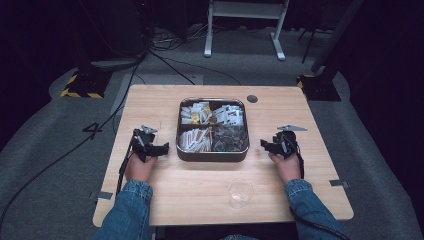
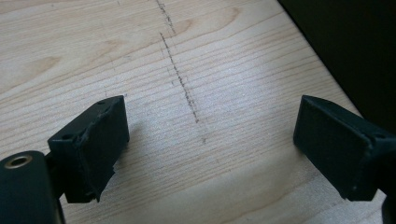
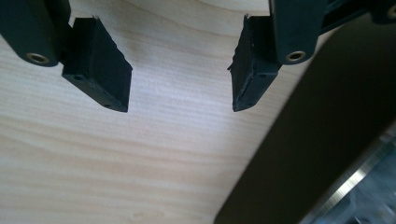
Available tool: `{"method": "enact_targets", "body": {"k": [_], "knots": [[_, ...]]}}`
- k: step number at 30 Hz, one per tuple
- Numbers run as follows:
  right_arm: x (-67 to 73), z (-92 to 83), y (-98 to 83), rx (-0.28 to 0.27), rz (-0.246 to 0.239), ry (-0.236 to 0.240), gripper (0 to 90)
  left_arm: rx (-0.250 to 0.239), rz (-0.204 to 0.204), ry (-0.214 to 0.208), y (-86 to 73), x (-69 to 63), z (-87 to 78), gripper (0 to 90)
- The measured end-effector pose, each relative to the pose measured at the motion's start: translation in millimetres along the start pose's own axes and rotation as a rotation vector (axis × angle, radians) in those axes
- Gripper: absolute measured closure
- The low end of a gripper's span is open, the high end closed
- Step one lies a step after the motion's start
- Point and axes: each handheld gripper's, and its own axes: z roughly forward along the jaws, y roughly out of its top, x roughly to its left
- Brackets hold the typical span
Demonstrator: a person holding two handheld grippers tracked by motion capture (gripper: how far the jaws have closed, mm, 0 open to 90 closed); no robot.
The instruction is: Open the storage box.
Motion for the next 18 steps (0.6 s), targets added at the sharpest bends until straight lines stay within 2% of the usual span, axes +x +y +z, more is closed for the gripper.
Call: {"method": "enact_targets", "body": {"k": [11, 12, 18], "knots": [[15.9, -17.1, 31.9, -0.008, 0.003, 0.033, 41.1, 0.0, 0.0, -0.001, 0.0, 0.1, 0.0, 10.9], [20.9, -20.9, 39.0, -0.01, -0.001, 0.041, 40.7, 0.0, 0.002, -0.003, 0.0, 0.2, 0.0, 10.9], [32.4, -25.1, 52.9, -0.007, -0.036, 0.057, 40.3, 0.0, 0.003, -0.004, 0.1, 0.3, 0.1, 10.9]]}}
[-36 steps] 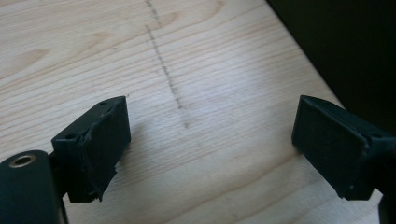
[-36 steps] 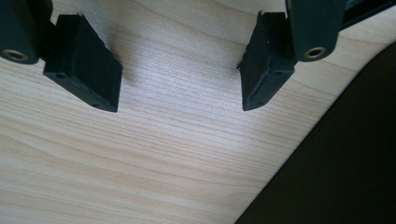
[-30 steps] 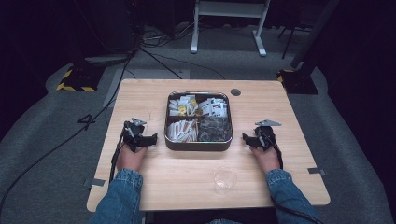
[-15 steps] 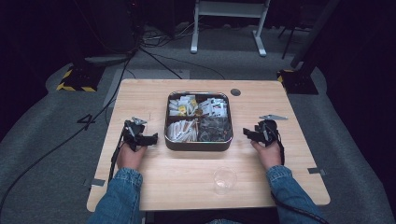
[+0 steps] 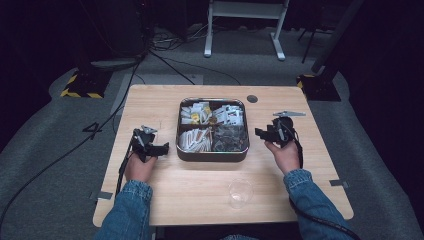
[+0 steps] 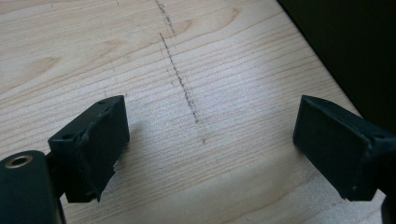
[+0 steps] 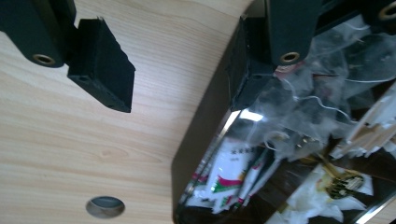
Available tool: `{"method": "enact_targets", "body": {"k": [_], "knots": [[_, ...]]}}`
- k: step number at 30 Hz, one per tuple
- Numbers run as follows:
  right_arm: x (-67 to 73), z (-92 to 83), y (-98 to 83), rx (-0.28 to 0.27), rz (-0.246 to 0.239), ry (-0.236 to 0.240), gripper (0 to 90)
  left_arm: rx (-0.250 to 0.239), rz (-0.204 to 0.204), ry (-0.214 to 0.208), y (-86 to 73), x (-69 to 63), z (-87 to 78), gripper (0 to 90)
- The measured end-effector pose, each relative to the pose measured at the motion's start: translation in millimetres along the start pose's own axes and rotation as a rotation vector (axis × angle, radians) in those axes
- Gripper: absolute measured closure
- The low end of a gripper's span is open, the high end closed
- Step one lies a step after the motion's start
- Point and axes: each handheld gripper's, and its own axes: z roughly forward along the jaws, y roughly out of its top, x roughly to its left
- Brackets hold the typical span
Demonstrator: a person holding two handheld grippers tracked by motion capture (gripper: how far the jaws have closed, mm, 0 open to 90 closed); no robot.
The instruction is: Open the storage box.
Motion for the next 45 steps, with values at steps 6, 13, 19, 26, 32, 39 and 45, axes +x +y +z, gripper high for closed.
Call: {"method": "enact_targets", "body": {"k": [6, 13, 19, 26, 32, 39, 45], "knots": [[16.8, 0.1, 16.8, -0.007, -0.036, 0.062, 38.8, 0.001, -0.005, 0.009, -0.8, 0.5, -1.0, 10.9], [37.0, 3.9, 34.6, -0.021, -0.084, 0.124, 37.8, 0.002, -0.012, 0.013, -1.3, 0.2, -1.4, 10.9], [54.4, 12.6, 47.7, -0.01, -0.123, 0.147, 38.2, 0.0, -0.013, 0.015, -2.4, 0.0, -2.3, 10.8], [71.3, 28.0, 57.2, 0.02, -0.156, 0.166, 39.4, 0.0, -0.014, 0.014, -2.7, -0.2, -2.5, 10.8], [83.7, 38.7, 64.0, 0.048, -0.193, 0.165, 41.1, -0.001, -0.014, 0.014, -1.9, -0.2, -1.7, 10.8], [91.1, 57.3, 67.8, 0.074, -0.184, 0.172, 42.2, 0.0, -0.011, 0.015, -1.5, -0.1, -1.5, 10.8], [102.2, 71.1, 71.6, 0.086, -0.182, 0.19, 42.8, 0.001, -0.011, 0.016, -1.5, -0.1, -1.6, 10.8]]}}
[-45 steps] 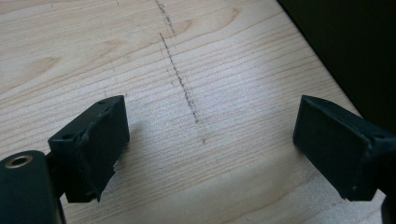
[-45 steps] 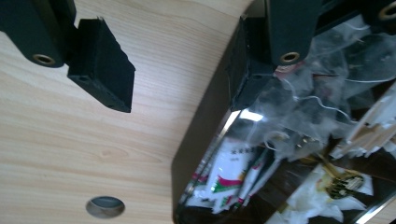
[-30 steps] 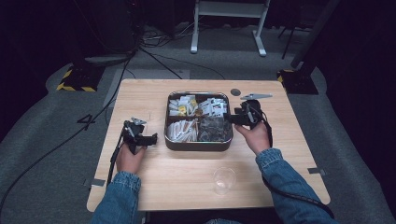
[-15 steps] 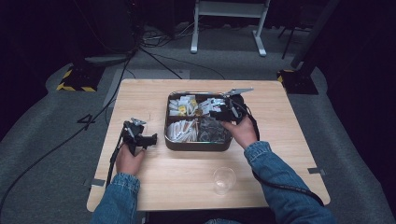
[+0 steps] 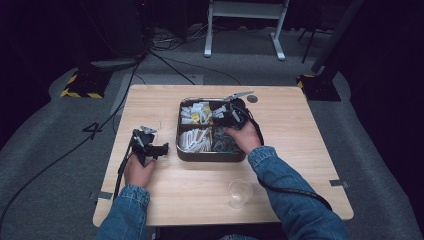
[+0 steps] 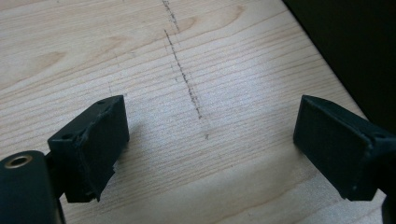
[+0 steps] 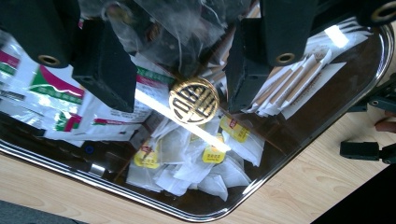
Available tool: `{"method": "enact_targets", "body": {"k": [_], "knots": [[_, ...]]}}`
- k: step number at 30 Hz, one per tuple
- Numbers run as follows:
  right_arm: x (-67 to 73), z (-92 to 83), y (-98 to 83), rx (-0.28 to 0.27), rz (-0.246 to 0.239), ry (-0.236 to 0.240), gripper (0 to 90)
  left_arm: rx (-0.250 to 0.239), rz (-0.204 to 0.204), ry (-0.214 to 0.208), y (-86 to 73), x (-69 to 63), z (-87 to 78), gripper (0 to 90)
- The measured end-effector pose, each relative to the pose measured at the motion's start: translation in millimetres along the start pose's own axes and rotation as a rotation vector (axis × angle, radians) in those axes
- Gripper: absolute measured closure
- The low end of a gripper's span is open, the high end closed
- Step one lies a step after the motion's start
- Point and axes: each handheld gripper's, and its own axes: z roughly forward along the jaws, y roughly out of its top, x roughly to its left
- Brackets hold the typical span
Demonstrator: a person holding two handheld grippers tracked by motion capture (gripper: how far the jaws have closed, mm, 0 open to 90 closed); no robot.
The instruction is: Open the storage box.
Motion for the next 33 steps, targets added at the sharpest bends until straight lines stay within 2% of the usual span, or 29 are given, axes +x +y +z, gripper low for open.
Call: {"method": "enact_targets", "body": {"k": [13, 14, 23, 26, 33], "knots": [[5.1, 26.7, -0.4, 0.051, -0.007, 0.009, 43.2, -0.001, 0.0, -0.001, -0.1, -0.1, 0.0, 10.8], [6.7, 28.9, -0.1, 0.056, -0.023, -0.002, 43.6, -0.001, 0.0, -0.001, -0.1, -0.1, 0.0, 10.8], [10.9, 36.4, -1.0, 0.08, -0.036, -0.028, 50.9, -0.001, 0.0, -0.001, -0.1, -0.1, 0.0, 10.8], [12.4, 38.6, -2.4, 0.08, -0.054, -0.065, 56.8, -0.001, 0.0, -0.001, -0.1, -0.1, 0.0, 10.8], [12.8, 39.0, -4.0, 0.064, -0.061, -0.067, 57.8, -0.001, 0.0, -0.001, -0.1, -0.1, 0.0, 10.8]]}}
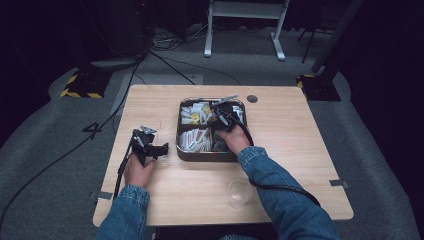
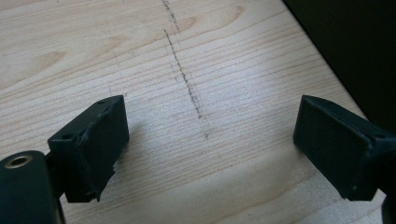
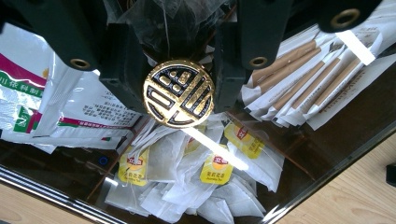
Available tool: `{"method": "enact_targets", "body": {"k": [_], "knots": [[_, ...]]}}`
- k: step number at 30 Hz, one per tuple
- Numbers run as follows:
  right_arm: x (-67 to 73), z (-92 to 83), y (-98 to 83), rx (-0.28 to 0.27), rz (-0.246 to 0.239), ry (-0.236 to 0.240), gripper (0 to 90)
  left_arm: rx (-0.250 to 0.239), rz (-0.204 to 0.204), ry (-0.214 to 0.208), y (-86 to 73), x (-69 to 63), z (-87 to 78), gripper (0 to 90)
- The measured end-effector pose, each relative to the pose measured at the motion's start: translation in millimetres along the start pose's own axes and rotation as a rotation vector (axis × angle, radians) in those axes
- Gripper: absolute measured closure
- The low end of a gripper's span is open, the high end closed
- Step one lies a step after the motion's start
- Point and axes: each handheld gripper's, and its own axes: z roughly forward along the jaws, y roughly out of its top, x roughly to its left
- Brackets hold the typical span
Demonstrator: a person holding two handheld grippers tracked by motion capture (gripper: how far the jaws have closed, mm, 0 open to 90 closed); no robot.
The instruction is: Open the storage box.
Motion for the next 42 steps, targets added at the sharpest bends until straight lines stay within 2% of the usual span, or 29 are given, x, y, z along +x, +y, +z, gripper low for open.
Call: {"method": "enact_targets", "body": {"k": [22, 42], "knots": [[1.4, -6.3, 3.7, -0.012, -0.012, -0.007, 58.0, 0.0, 0.0, 0.0, 0.0, 0.0, 0.0, 10.8], [-5.2, -49.9, 13.7, -0.086, -0.026, 0.003, 57.9, 0.0, 0.004, -0.005, 0.9, 0.0, 0.8, 10.8]]}}
